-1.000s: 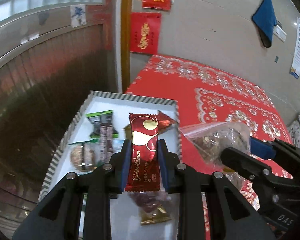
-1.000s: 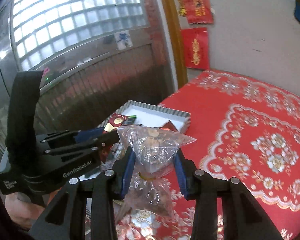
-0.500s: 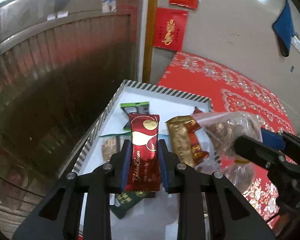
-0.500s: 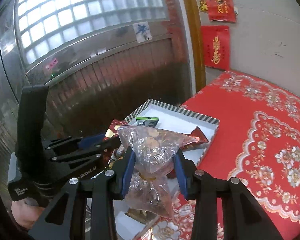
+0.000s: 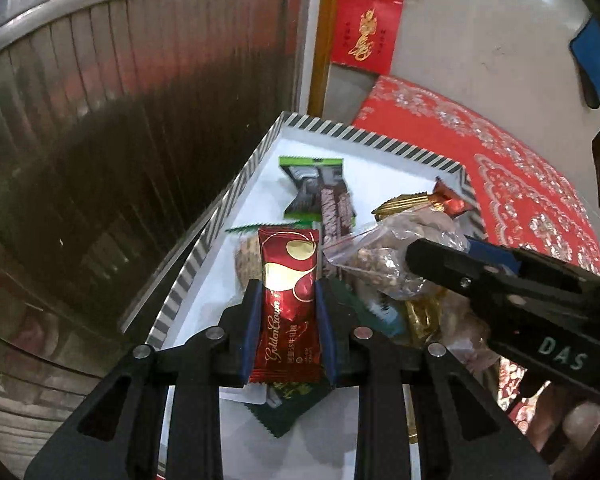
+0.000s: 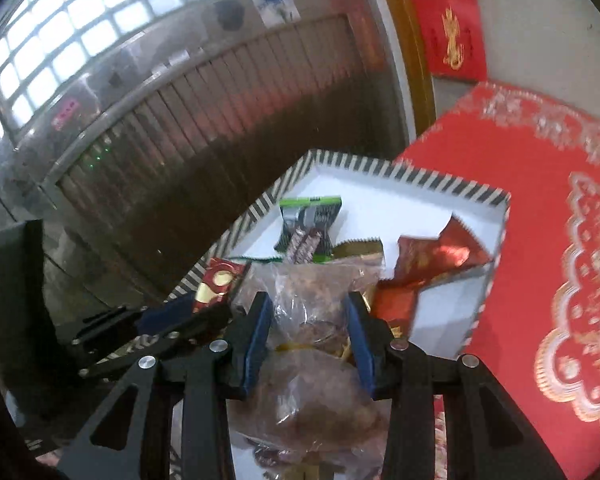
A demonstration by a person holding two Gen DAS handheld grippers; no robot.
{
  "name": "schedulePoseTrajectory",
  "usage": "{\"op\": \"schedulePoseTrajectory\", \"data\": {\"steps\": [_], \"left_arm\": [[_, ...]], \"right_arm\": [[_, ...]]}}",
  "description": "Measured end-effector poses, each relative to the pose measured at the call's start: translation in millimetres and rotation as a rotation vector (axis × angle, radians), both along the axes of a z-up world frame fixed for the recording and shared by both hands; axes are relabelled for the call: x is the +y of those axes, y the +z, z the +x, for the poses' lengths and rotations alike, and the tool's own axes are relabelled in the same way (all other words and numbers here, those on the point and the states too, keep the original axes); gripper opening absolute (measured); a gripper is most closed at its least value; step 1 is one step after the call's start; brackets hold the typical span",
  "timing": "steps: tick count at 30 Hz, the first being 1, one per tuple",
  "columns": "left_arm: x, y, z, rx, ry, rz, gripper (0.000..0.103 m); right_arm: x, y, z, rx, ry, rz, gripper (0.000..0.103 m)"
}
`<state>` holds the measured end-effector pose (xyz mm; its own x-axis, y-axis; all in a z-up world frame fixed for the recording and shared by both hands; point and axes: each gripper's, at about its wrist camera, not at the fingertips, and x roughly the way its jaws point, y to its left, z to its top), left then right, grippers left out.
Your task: Organize snacks
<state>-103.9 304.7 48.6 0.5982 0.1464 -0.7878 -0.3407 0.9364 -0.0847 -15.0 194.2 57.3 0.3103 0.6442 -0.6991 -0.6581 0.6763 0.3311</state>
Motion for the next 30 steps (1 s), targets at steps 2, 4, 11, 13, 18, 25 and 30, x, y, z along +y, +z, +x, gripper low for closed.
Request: {"op": "schedulePoseTrajectory", "data": {"steps": [2,4,11,13,18,25,30], "left_arm": [[2,-3,0,0.008,0.007,-0.001,0.024],[1,-6,0,0.009,0.01,0.006,0.024],[-3,-8,-2,0.005,0.034,0.017,0.053],[-4,-4,-6,-0.027,0.042,0.027,0.063],[-8,6,-15,-0.082,0.06,0.043,0.077],[-26,17,-23,-0.118,0.045,0.075,0.085],[-39,23,-34,-0.147,0.07,0.149,0.085]], "right_arm": [[2,-5,0,-0.006,-0.002,0.012,0.042],[3,-6,-1,-0.012,0.004,0.006,0.047],[-12,13,-19,-0.072,0.0,0.062,0.074],[-18,22,-25,-0.086,-0.01,0.082,0.08],[-40,43,-39,-0.145,-0.054,0.121,0.085],[-74,50,-55,-0.225,-0.182,0.094,0.087],[-84,45,-66,-0.282,-0.224,0.055,0.087]]}}
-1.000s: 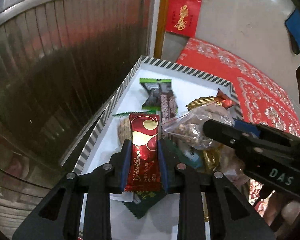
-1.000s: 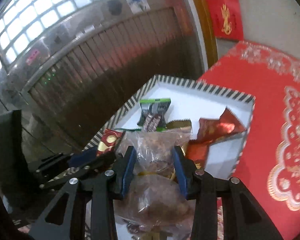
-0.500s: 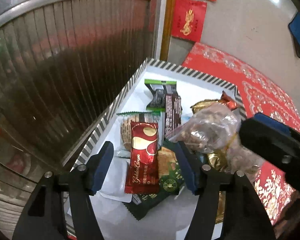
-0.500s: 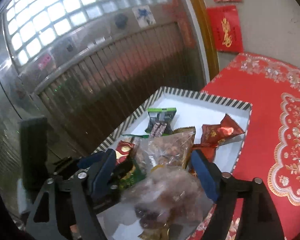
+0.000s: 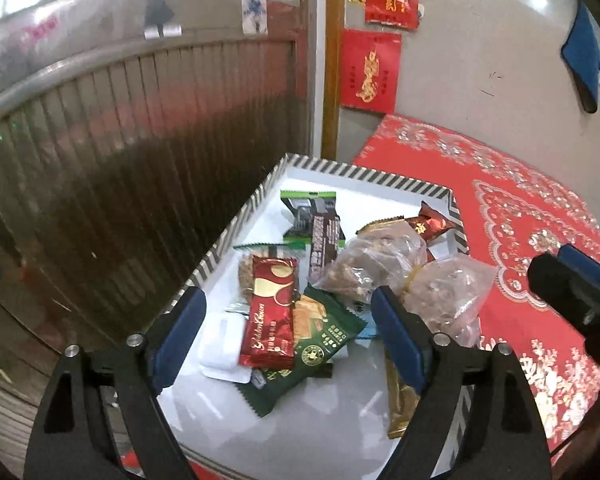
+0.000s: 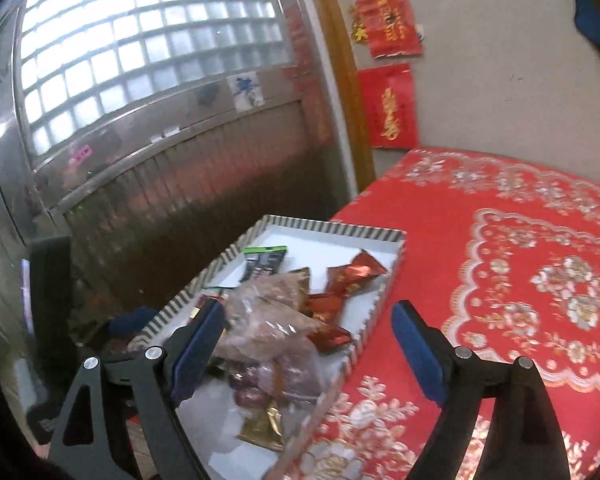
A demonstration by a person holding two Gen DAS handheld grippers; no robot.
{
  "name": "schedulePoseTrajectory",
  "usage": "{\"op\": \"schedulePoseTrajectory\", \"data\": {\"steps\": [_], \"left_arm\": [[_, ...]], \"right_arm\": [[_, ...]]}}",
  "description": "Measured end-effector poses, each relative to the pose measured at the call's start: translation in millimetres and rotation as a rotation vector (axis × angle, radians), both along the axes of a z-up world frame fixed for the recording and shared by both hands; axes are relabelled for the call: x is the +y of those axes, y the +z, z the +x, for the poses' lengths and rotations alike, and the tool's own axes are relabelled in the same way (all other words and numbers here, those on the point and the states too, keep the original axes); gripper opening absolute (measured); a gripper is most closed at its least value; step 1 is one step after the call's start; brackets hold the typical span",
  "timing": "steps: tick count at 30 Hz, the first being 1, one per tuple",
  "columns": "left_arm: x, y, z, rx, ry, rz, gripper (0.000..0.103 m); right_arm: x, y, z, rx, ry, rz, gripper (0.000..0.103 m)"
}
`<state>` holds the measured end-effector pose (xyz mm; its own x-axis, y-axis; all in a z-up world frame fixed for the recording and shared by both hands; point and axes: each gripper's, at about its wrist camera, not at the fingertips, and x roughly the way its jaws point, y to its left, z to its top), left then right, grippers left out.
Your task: Organize snacks
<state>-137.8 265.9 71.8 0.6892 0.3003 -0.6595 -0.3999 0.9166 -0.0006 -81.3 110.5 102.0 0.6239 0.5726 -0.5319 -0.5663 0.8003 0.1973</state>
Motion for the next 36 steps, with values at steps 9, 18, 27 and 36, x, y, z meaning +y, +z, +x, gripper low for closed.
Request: {"op": "schedulePoseTrajectory", "data": {"steps": [9,18,27,36], "left_arm": [[-3,-2,-12,0.019,0.043,0.01,0.085],[2,-2,-26,-0.001,0.008,-0.011,0.085],[3,5,-37,-0.039,0.032,0.066,0.085],[2,4,-33,-0.04,-0.018,0.011,0.085]], "right_arm": [[-8,-10,-19,-0.065,-0.065,-0.039,0.09],[-5,-16,-25,-0.062,-0.033,-0.056,0.09],[-1,-16,-26,-0.068,-0.02,-0.064,0.09],[3,-18,-24,-0.057,-0.01,-0.071,0.09]]}}
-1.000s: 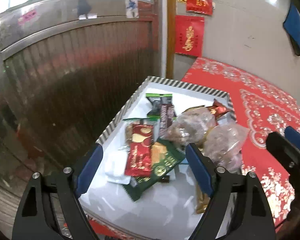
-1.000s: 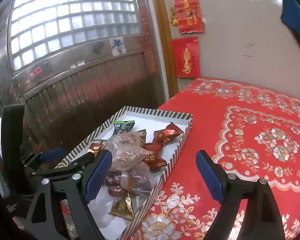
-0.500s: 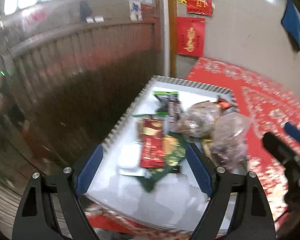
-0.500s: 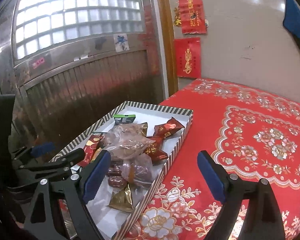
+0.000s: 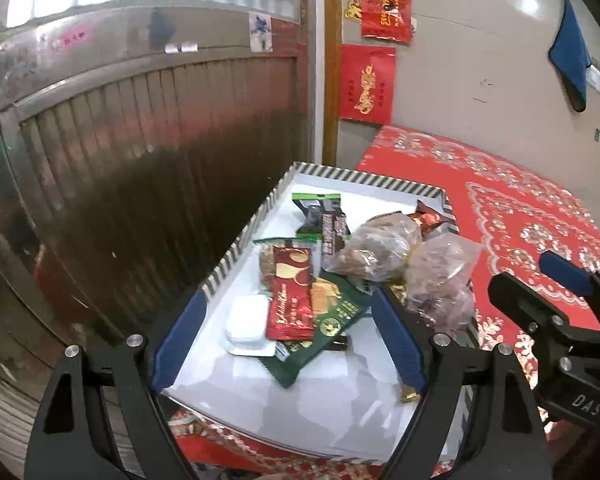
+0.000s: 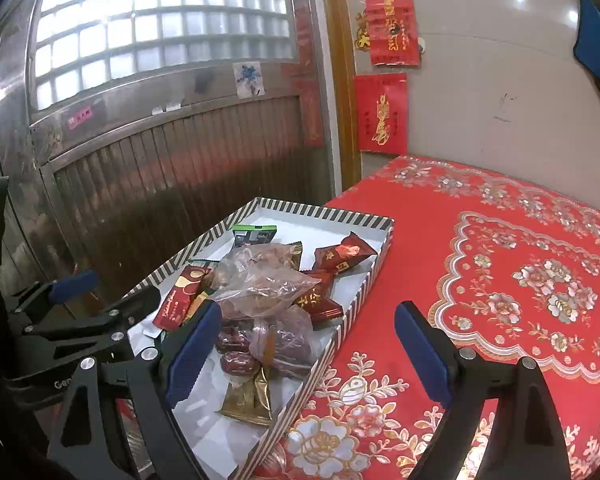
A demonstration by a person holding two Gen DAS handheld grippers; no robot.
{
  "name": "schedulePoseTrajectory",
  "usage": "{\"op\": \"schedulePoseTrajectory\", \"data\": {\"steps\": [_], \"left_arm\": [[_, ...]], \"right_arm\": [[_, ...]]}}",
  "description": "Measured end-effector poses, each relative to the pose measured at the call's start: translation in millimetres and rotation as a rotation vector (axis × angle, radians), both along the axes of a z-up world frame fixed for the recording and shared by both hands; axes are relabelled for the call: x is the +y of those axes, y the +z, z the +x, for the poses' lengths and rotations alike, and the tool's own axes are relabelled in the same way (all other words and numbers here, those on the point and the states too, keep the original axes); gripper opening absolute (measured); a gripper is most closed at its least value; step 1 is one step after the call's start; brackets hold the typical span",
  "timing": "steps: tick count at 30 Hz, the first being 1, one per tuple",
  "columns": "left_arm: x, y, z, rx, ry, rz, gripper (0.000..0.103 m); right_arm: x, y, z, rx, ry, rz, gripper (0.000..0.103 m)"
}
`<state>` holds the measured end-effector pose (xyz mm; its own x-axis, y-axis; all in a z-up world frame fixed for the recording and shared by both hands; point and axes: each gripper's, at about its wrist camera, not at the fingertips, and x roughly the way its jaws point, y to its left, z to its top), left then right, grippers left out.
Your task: Organize snacks
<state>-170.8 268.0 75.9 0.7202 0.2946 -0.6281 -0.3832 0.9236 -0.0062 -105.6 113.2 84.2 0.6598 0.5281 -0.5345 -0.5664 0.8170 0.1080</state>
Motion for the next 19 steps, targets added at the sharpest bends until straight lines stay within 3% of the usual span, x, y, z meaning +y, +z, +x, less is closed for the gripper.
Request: {"op": "schedulePoseTrajectory", "data": {"steps": [19], "left_arm": [[1.1,-2.6,1.3,0.005,0.015,0.029,0.085]], "right_arm": [[1.4,-7.1,2.3,0.033,0.011,0.002,0.09]]}}
